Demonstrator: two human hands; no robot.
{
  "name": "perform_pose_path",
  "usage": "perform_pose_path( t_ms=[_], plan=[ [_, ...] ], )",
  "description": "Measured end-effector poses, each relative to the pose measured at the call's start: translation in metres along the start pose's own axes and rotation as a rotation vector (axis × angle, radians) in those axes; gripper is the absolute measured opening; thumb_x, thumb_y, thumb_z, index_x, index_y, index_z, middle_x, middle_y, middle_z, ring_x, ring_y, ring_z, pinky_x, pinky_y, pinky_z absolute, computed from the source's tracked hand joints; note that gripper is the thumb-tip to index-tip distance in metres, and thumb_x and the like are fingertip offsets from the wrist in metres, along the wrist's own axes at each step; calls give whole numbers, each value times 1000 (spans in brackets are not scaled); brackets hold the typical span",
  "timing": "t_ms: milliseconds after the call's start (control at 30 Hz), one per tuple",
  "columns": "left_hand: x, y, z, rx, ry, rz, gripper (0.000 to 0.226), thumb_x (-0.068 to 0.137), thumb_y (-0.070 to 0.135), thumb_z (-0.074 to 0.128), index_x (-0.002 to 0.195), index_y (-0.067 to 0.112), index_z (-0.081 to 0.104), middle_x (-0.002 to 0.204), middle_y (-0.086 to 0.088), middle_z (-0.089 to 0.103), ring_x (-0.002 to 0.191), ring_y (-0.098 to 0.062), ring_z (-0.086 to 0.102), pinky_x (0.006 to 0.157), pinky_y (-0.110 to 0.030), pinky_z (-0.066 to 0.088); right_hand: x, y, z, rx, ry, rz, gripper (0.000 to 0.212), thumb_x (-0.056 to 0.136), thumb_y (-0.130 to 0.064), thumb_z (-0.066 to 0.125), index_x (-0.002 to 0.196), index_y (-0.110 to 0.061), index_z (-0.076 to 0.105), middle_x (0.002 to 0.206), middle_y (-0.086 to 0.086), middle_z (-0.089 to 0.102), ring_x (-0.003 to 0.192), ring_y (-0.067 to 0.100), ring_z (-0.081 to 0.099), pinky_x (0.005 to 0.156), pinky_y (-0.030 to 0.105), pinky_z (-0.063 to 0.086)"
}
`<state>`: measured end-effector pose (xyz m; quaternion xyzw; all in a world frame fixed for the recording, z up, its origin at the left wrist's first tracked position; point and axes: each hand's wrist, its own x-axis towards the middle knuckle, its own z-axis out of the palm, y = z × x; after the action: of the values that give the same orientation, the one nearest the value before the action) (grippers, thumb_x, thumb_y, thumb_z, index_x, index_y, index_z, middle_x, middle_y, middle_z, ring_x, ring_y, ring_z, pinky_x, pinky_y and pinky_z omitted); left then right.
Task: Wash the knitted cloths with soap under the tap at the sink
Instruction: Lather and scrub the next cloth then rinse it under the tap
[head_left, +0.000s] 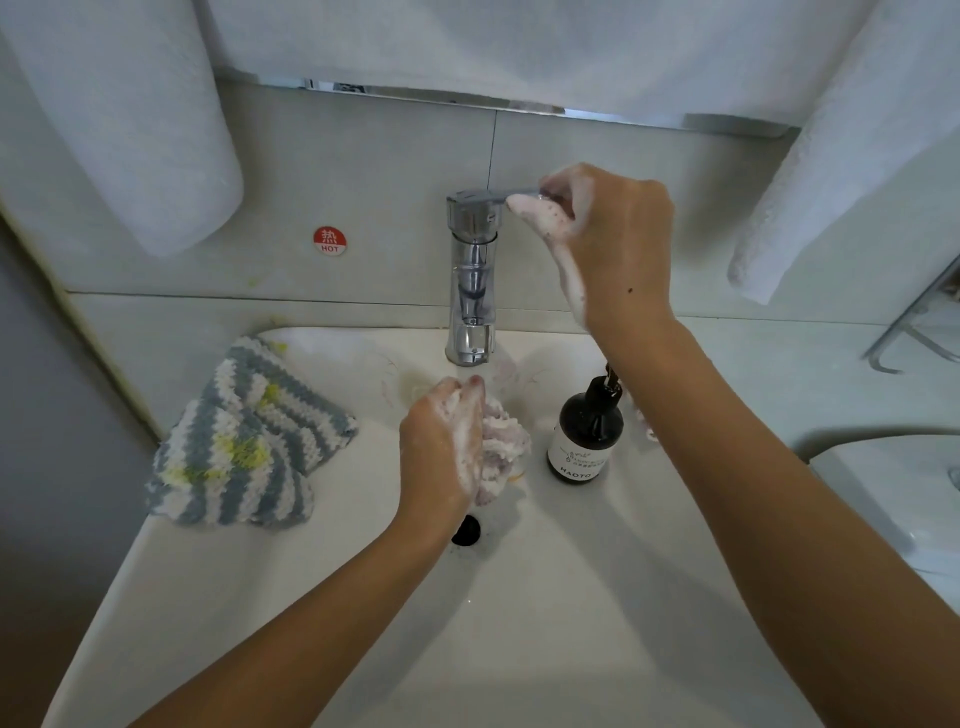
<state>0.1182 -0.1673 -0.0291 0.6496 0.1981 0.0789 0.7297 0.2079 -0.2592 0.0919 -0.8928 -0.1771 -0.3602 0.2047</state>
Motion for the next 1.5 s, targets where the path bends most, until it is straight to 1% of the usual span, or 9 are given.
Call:
perform_pose_path(
  t_ms=[100,200,333,633,833,967,1133,1300,1500],
  plan=[
    [2,2,0,-27,-61,-129,28,95,19,54,74,1,49,59,-10,52,47,-21,51,32,-18,35,12,-7,-3,2,-31,20,44,89,-58,55,106,-20,71,93,0,74,85,23,65,78,31,47],
    [-3,9,0,287,94,-39,35,99,30,45,74,7,51,67,-4,51,57,-15,47,45,-22,40,7,-10,-4,92,-16,68,44,90,-53,57,117,-19,66,102,-3,73,93,18,66,84,27,46],
    [-12,9,-2,278,82,112,38,99,36,45,77,8,60,54,7,58,48,-3,55,39,-13,38,-35,-10,-3,438,5,221,41,94,-38,57,127,-15,55,81,-13,65,82,12,66,85,33,52],
    [-12,-2,-2,141,132,175,42,96,50,48,73,20,68,63,7,70,56,-3,66,48,-17,51,-127,-5,42,551,-460,388,33,99,-42,43,118,-19,58,102,-3,68,98,19,63,87,40,50],
    [1,-7,-3,51,217,95,44,98,38,48,72,7,65,68,-7,68,70,-21,67,65,-33,51,-152,-10,62,727,-706,479,21,91,-48,38,94,-33,52,83,-9,59,79,10,59,77,27,49],
    [-2,-10,-3,4,172,126,50,101,41,41,69,9,63,62,-1,65,69,-19,67,71,-38,54,-159,-24,69,814,-685,633,38,88,-67,33,94,-35,52,86,-9,63,86,10,64,79,33,51],
    [-3,-15,-4,58,214,226,36,102,36,41,77,16,55,68,2,59,63,-12,57,64,-32,49,-160,-27,59,725,-593,534,26,91,-50,37,91,-26,44,80,4,64,73,26,63,71,52,55],
    [-1,-19,-4,138,231,291,16,102,27,44,92,19,54,80,-4,61,69,-14,57,72,-46,52,-149,-22,55,501,-587,383,8,99,-29,43,98,-23,47,79,-3,59,70,21,60,60,37,51],
    [-10,-35,5,192,77,223,25,97,51,44,102,31,57,83,8,69,79,-10,67,75,-43,57,-145,-15,51,821,-325,507,21,104,-22,34,109,-24,54,86,-6,65,80,4,63,72,23,49]
  ],
)
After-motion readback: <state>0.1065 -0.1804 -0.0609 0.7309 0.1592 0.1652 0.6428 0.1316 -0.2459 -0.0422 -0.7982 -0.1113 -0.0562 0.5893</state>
